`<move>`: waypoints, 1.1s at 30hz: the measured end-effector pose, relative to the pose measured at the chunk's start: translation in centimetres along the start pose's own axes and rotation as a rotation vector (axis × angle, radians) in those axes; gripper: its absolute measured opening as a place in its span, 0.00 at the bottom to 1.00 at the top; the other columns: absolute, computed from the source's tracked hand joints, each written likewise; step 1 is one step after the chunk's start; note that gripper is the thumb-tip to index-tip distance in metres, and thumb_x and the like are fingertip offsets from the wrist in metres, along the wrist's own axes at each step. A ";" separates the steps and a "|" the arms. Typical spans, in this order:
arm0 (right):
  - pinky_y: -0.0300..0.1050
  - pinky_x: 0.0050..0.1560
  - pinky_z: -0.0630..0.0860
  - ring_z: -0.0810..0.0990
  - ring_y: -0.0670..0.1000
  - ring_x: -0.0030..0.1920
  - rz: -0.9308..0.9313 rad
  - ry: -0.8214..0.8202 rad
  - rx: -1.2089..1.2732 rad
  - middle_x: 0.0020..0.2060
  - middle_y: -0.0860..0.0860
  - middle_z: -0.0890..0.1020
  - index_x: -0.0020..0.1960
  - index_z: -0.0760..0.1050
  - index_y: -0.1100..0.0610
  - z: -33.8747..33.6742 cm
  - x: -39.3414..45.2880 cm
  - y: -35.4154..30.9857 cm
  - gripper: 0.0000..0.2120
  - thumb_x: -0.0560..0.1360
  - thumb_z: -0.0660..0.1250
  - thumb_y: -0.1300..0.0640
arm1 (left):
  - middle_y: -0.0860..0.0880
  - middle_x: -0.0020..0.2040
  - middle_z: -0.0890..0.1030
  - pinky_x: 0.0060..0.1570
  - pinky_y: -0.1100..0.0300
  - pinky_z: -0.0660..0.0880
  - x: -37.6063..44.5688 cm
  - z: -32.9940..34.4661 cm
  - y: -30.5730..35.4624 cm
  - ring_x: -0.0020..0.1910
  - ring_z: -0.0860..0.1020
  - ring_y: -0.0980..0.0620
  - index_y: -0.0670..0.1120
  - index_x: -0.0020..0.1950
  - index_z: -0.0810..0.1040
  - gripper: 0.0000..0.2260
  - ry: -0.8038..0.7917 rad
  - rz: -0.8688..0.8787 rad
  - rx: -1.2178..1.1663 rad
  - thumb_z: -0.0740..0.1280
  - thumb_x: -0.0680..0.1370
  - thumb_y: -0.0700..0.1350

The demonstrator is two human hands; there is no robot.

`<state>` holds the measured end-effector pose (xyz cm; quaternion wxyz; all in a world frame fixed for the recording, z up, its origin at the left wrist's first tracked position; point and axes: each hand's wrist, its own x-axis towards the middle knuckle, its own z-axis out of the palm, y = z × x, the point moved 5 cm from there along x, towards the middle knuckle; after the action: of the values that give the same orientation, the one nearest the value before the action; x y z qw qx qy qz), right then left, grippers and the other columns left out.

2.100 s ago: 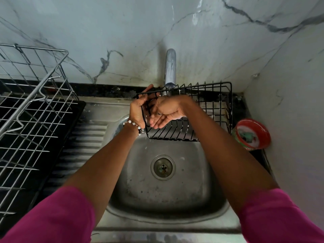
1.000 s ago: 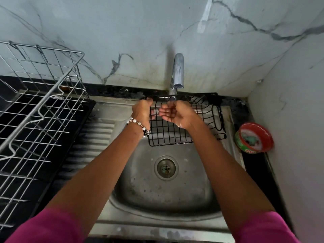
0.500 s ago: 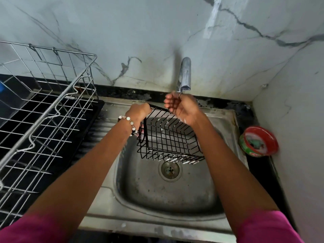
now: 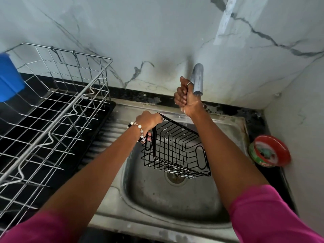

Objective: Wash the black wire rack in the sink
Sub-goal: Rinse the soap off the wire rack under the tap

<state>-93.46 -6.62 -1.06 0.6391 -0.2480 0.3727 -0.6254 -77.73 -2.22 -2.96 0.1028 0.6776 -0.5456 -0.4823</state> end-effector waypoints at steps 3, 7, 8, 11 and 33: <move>0.33 0.15 0.55 0.56 0.45 0.14 0.020 -0.043 -0.049 0.15 0.47 0.62 0.23 0.63 0.54 -0.2 -0.1 0.1 0.25 0.79 0.61 0.56 | 0.46 0.38 0.70 0.28 0.59 0.74 0.0 -0.1 -0.2 0.31 0.72 0.47 0.42 0.59 0.69 0.15 0.018 -0.013 -0.003 0.66 0.78 0.50; 0.36 0.18 0.57 0.59 0.46 0.17 0.169 0.018 -0.280 0.18 0.47 0.65 0.27 0.66 0.54 -1.3 -1.0 0.4 0.22 0.78 0.64 0.52 | 0.44 0.40 0.75 0.36 0.54 0.79 0.4 0.0 -0.5 0.33 0.77 0.46 0.41 0.57 0.70 0.18 -0.004 -0.005 -0.047 0.67 0.77 0.53; 0.38 0.19 0.58 0.61 0.46 0.19 0.220 0.035 -0.367 0.20 0.47 0.67 0.28 0.68 0.54 -1.6 -1.4 0.4 0.20 0.78 0.64 0.51 | 0.42 0.42 0.78 0.41 0.49 0.81 0.4 0.1 -0.5 0.36 0.81 0.43 0.40 0.58 0.71 0.19 -0.018 -0.004 -0.054 0.67 0.76 0.53; 0.40 0.25 0.65 0.69 0.47 0.24 0.332 0.023 -0.584 0.27 0.50 0.73 0.35 0.72 0.55 -2.3 -2.3 0.1 0.17 0.81 0.59 0.52 | 0.37 0.48 0.81 0.44 0.39 0.81 0.2 0.5 -0.1 0.41 0.84 0.38 0.40 0.64 0.71 0.25 -0.047 0.005 -0.040 0.68 0.75 0.55; 0.51 0.58 0.78 0.81 0.61 0.56 0.457 -0.195 -1.063 0.53 0.65 0.80 0.54 0.75 0.71 -0.9 -3.9 -1.5 0.14 0.82 0.57 0.61 | 0.43 0.47 0.74 0.28 0.61 0.71 1.4 1.3 1.8 0.35 0.76 0.45 0.40 0.63 0.75 0.20 -0.128 0.053 0.266 0.66 0.77 0.53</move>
<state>-94.87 -2.73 0.21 0.5771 -0.5042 0.6186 -0.1732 -80.02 -3.61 -3.19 -0.0101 0.6383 -0.6278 -0.4454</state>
